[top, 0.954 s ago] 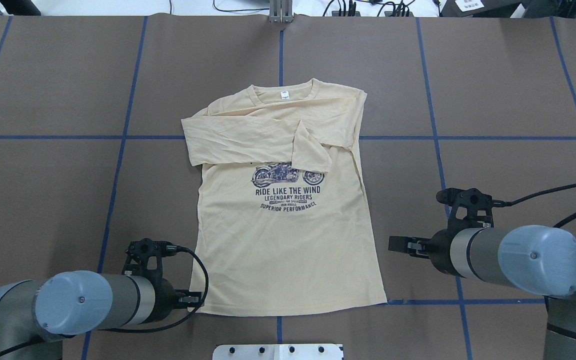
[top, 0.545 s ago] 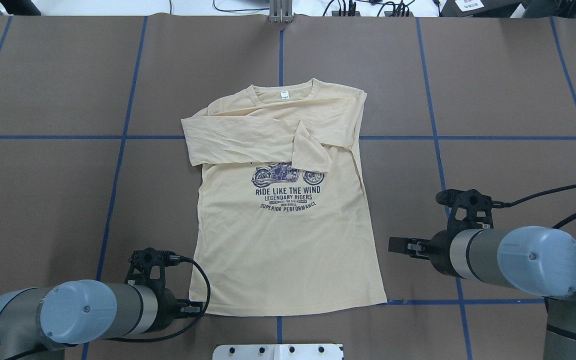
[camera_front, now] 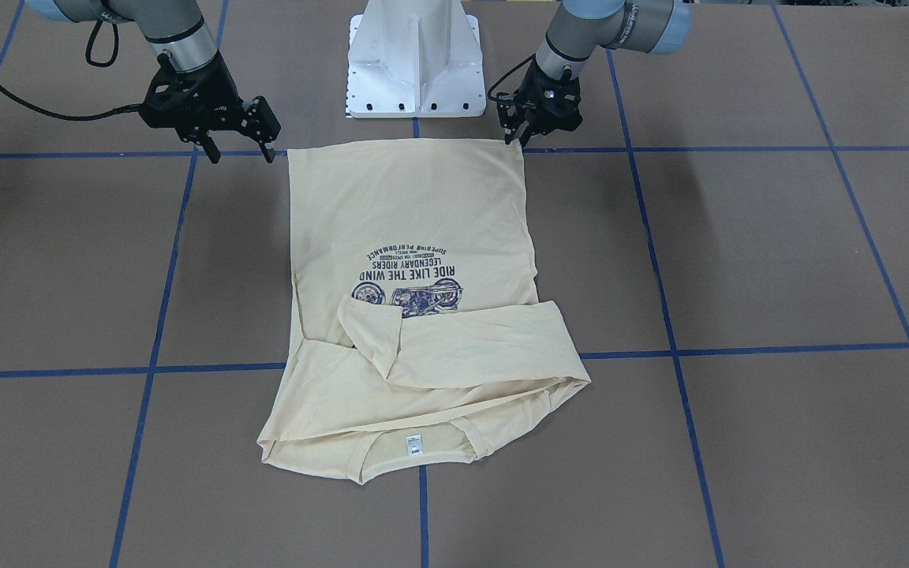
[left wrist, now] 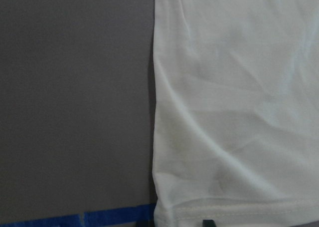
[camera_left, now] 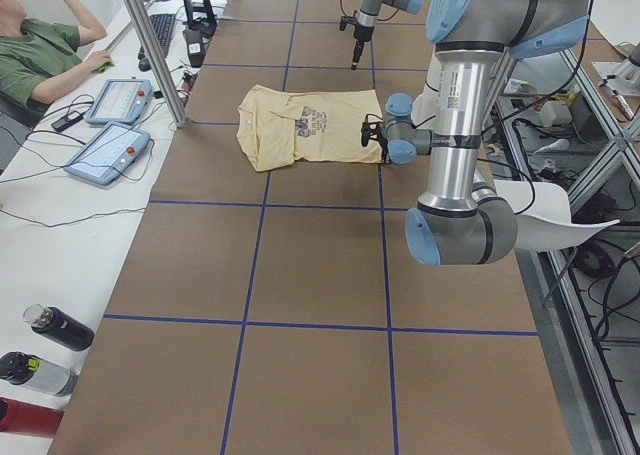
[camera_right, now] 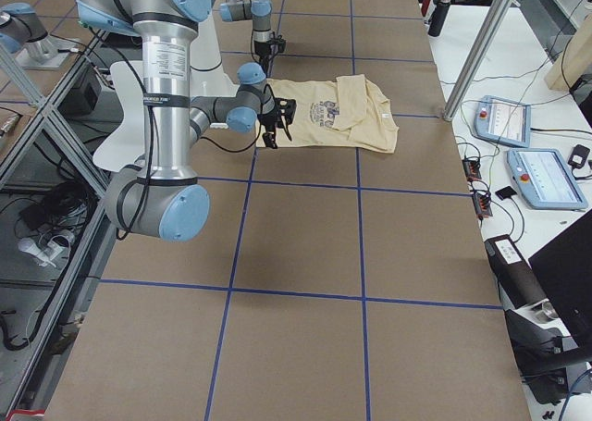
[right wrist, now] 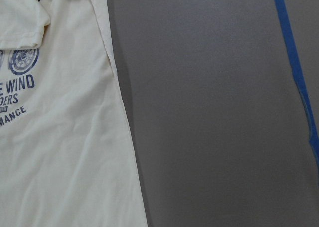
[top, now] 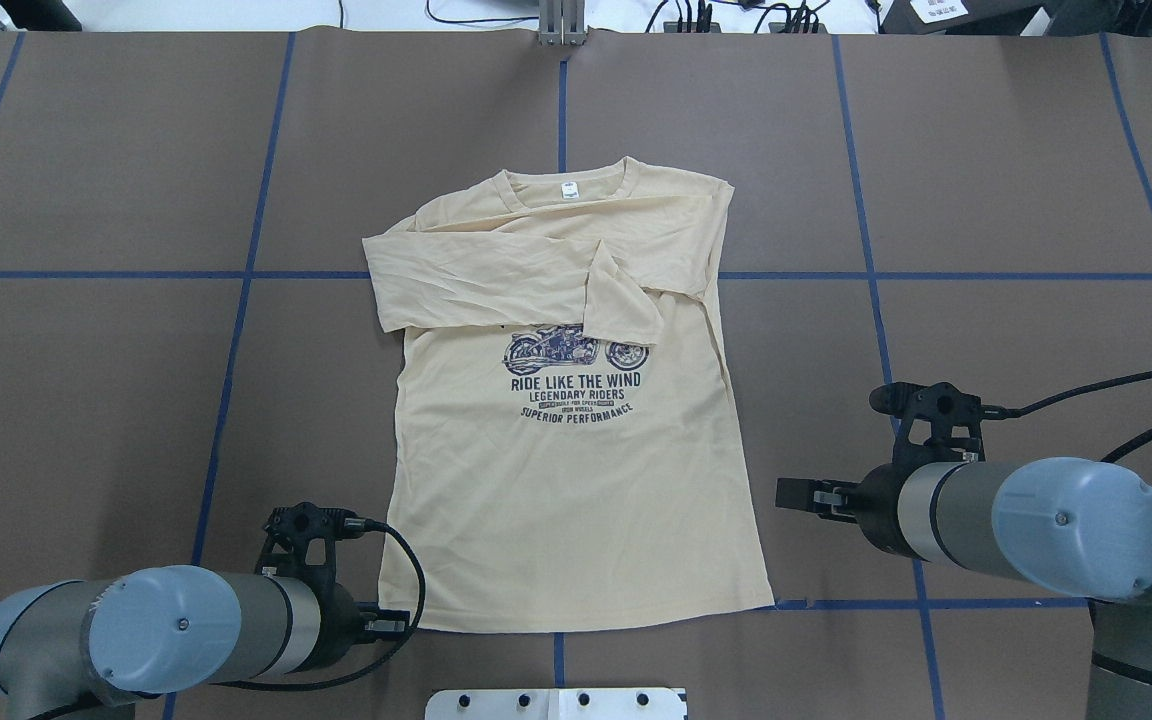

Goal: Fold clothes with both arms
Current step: 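Move both grippers down to the hem corners nearest the robot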

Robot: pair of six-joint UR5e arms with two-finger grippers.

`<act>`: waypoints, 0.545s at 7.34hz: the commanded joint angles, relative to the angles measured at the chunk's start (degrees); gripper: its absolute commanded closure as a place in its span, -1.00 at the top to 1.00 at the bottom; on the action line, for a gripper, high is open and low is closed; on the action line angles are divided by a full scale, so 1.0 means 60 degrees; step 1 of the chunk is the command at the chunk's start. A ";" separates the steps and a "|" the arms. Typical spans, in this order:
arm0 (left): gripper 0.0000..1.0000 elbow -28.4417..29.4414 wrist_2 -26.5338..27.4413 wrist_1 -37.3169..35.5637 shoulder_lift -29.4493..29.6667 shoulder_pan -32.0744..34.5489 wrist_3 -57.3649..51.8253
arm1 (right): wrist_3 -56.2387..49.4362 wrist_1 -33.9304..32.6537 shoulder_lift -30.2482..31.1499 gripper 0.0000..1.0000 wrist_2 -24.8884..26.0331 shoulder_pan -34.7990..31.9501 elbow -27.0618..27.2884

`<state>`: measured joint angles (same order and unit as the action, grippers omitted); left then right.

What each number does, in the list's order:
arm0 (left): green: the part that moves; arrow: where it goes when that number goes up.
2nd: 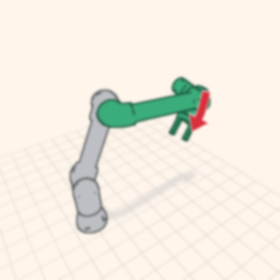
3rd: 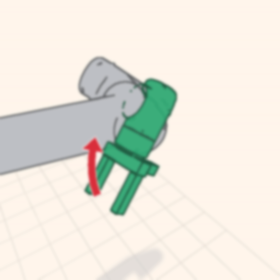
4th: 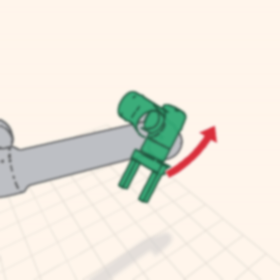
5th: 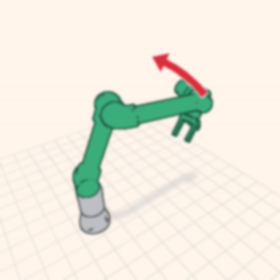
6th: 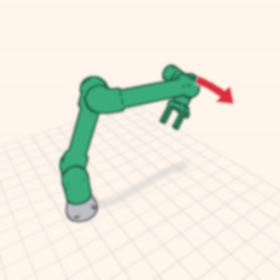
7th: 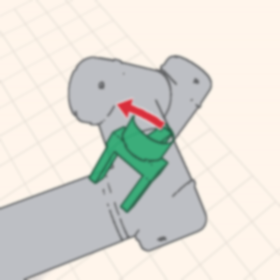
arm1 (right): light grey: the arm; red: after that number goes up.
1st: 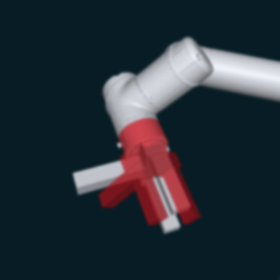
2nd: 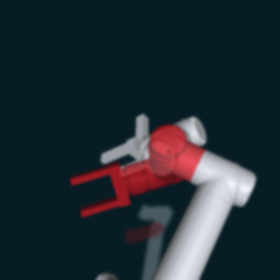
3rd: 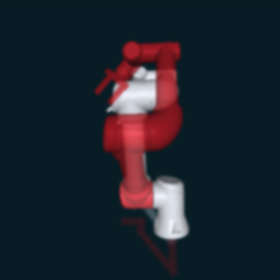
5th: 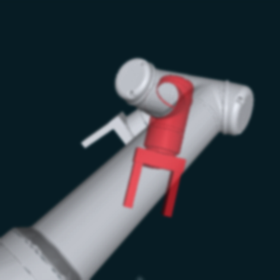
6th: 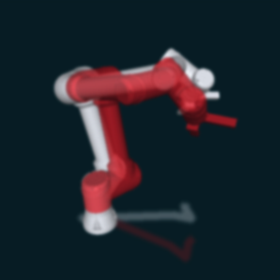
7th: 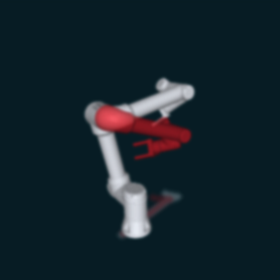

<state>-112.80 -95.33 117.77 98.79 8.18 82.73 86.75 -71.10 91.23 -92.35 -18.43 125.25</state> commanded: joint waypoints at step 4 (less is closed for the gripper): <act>-1.00 -0.0096 -0.0019 -0.0029 0.0000 0.0014 -0.0004 | 0.0890 -0.0029 -0.0102 1.00 0.1075 0.1060 -0.0030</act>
<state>-113.30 -95.36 117.66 98.76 8.25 82.72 89.52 -71.15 90.91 -88.94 -15.10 125.16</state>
